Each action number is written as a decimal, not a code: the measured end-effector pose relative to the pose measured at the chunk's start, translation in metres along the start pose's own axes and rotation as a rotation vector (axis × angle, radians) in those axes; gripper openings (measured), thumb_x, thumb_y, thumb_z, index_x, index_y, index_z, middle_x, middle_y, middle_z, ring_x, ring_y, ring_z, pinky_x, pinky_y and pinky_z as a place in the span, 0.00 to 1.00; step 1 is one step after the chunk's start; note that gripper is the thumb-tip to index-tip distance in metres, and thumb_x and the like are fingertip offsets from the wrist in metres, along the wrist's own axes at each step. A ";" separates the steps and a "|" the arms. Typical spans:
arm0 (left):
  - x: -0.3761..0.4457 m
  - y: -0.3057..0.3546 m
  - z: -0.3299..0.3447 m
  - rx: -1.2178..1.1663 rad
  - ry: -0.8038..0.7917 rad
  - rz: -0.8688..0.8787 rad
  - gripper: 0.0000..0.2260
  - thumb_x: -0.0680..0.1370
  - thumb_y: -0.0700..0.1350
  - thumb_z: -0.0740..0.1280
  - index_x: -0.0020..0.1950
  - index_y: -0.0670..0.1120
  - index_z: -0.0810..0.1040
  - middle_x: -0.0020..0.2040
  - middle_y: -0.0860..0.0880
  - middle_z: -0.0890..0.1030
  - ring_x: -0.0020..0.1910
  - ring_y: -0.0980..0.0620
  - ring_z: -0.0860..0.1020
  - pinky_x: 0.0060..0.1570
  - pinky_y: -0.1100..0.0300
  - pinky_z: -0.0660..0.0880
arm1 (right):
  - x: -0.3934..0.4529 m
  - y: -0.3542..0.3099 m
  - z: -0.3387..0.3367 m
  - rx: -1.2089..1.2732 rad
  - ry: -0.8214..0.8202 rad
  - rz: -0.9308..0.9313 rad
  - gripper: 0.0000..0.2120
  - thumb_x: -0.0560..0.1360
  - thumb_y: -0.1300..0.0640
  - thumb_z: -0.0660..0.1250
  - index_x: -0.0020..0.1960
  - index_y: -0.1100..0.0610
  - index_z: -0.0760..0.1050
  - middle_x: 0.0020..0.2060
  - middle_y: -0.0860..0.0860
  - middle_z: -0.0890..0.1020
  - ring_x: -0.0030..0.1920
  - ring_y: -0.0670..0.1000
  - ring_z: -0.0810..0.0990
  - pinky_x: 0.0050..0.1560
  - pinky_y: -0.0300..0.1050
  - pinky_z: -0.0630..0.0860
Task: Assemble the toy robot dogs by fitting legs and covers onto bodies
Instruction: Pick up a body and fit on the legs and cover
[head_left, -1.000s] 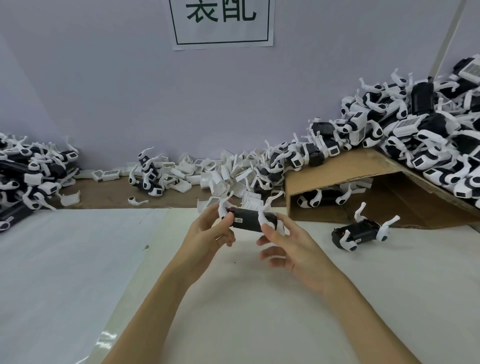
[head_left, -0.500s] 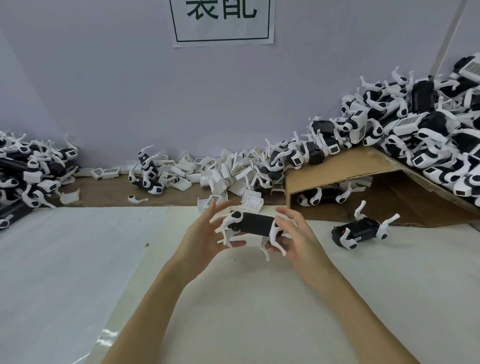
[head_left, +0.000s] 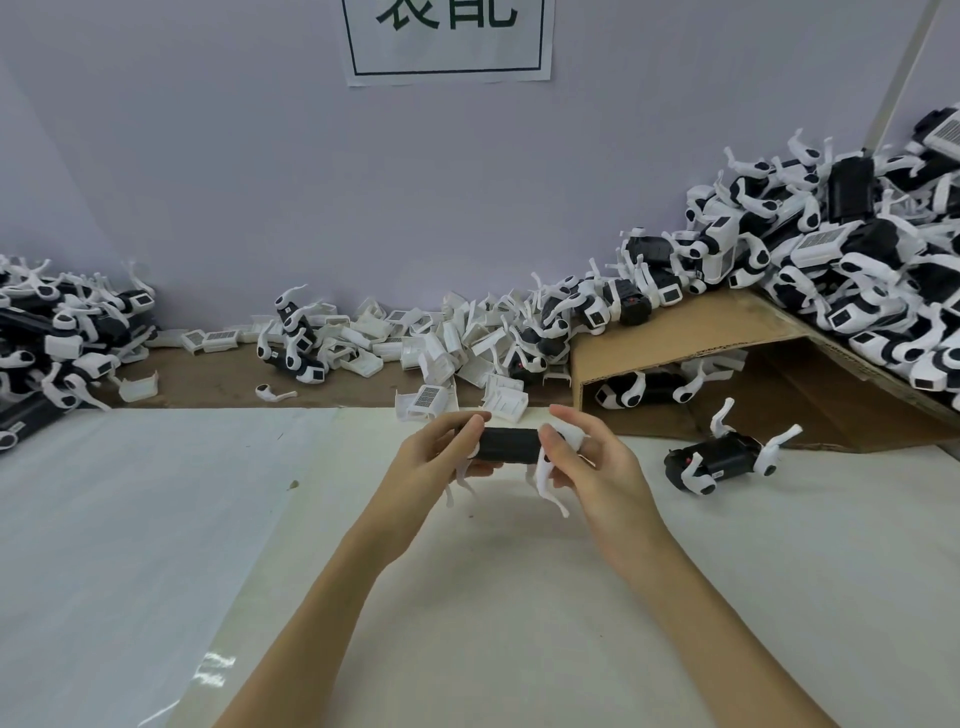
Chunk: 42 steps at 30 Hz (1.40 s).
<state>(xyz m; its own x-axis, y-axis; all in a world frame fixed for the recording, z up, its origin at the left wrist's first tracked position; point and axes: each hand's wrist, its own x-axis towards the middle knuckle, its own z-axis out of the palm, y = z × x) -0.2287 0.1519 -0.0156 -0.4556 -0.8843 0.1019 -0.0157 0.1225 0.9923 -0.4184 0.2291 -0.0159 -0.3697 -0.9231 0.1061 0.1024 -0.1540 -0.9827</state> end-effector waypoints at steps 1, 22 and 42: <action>0.000 0.000 0.003 0.030 -0.001 -0.007 0.21 0.79 0.68 0.65 0.66 0.58 0.82 0.57 0.49 0.87 0.53 0.48 0.88 0.71 0.46 0.76 | 0.000 0.000 0.000 -0.026 0.029 0.000 0.31 0.63 0.34 0.76 0.63 0.44 0.80 0.48 0.55 0.86 0.48 0.53 0.85 0.51 0.44 0.83; -0.001 0.001 0.021 0.000 0.246 0.099 0.22 0.89 0.59 0.54 0.63 0.48 0.83 0.55 0.49 0.88 0.56 0.49 0.85 0.58 0.49 0.82 | -0.002 0.019 0.003 -0.403 -0.090 -0.326 0.15 0.79 0.55 0.74 0.53 0.37 0.73 0.53 0.40 0.84 0.61 0.42 0.82 0.60 0.41 0.80; -0.010 0.005 0.030 0.124 0.345 0.287 0.15 0.82 0.61 0.67 0.53 0.51 0.84 0.44 0.53 0.86 0.48 0.55 0.84 0.48 0.62 0.76 | -0.014 0.018 0.014 -0.881 -0.055 -0.758 0.25 0.71 0.54 0.82 0.64 0.54 0.77 0.56 0.48 0.76 0.58 0.52 0.72 0.57 0.43 0.75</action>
<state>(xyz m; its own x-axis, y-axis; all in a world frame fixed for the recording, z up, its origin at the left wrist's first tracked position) -0.2513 0.1748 -0.0134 -0.1343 -0.9023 0.4096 -0.0481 0.4188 0.9068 -0.3983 0.2345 -0.0325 -0.0188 -0.7169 0.6969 -0.8134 -0.3944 -0.4277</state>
